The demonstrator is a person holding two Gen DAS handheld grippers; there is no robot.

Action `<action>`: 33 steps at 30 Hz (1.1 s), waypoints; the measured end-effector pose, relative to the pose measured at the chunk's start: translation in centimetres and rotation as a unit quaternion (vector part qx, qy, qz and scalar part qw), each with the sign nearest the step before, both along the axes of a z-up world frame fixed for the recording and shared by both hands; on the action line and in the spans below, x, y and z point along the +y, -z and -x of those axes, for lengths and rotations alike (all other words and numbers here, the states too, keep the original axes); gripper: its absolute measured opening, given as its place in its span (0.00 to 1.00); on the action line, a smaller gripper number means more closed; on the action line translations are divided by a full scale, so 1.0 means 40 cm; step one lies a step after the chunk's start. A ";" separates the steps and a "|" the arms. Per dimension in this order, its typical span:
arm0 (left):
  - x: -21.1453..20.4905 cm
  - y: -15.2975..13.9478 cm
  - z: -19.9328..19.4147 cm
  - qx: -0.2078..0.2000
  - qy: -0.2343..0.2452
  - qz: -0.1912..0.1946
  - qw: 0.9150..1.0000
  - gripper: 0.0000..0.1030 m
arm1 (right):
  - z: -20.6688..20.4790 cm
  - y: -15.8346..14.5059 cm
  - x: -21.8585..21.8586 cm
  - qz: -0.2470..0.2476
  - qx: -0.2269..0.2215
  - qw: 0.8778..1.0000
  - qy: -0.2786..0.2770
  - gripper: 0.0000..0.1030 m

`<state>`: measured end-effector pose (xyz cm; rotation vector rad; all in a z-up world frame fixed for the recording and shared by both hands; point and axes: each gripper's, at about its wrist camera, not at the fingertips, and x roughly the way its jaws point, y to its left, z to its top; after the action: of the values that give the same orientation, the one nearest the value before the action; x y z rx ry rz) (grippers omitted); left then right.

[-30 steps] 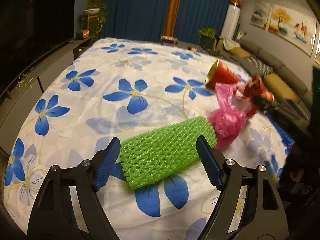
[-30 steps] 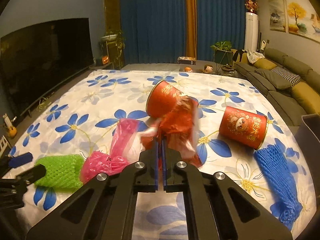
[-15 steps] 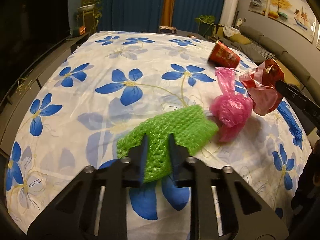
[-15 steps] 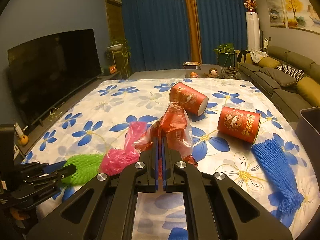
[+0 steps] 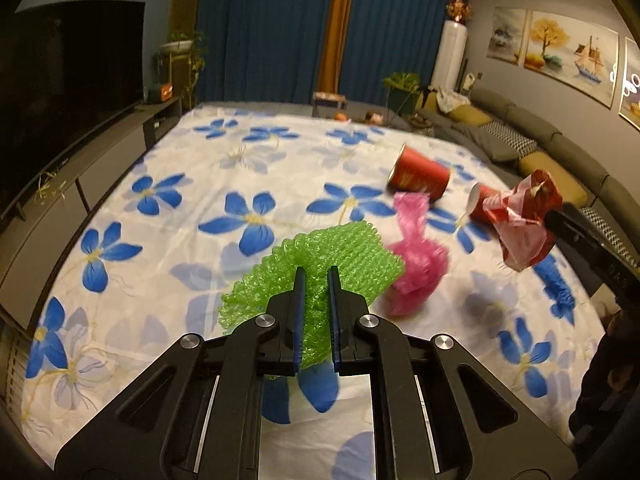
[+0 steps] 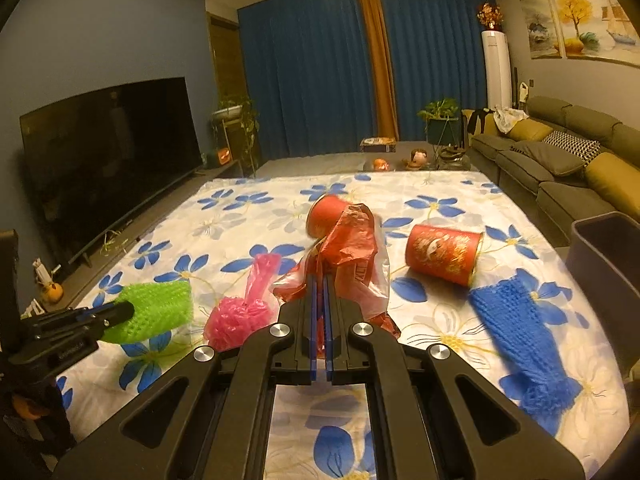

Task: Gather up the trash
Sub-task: 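Carry the green net and red-white wrapper over to the grey bin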

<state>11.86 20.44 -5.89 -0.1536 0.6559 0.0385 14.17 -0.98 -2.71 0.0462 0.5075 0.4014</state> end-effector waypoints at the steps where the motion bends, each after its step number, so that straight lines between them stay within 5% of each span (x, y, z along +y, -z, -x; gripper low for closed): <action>1: -0.006 -0.011 0.005 -0.006 0.001 0.000 1.000 0.09 | 0.006 -0.008 -0.008 -0.001 -0.004 1.000 0.001 0.04; 33: -0.409 -0.215 -0.037 -0.096 0.105 -0.035 0.989 0.09 | 0.101 -0.130 -0.331 -0.008 -0.069 0.994 0.081 0.04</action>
<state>13.34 4.07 2.73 -0.0191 0.4755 -0.1532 10.13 -14.21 2.50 0.0744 0.3610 0.2483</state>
